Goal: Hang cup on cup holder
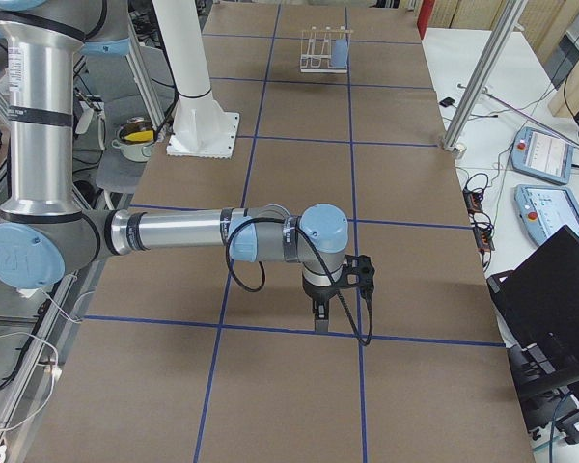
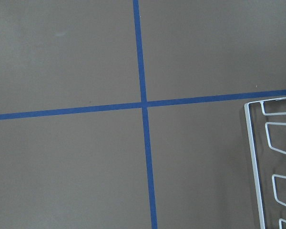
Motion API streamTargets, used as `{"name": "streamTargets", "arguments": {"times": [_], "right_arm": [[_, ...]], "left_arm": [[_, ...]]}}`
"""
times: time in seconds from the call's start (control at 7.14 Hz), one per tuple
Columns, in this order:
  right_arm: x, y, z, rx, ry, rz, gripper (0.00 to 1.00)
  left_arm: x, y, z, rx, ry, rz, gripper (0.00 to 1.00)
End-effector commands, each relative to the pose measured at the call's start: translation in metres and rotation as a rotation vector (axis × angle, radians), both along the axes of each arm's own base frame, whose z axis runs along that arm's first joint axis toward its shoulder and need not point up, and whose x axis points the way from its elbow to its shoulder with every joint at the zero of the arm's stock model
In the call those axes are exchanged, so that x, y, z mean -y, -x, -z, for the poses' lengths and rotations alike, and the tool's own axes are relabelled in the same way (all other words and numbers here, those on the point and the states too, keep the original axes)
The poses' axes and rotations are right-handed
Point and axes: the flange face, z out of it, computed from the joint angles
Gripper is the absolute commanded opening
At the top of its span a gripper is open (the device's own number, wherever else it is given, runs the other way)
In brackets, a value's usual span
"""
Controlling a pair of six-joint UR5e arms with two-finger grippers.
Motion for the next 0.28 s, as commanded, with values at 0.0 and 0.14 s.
{"name": "streamTargets", "arguments": {"times": [0.0, 0.14], "right_arm": [[0.0002, 0.0008, 0.0006, 0.0, -0.001, 0.002, 1.0], [0.0002, 0.0009, 0.0007, 0.001, -0.002, 0.003, 1.0]], "left_arm": [[-0.0002, 0.0, -0.0003, 0.0, 0.001, 0.0, 0.99], [-0.0002, 0.0, -0.0003, 0.0, 0.002, 0.001, 0.99]]}}
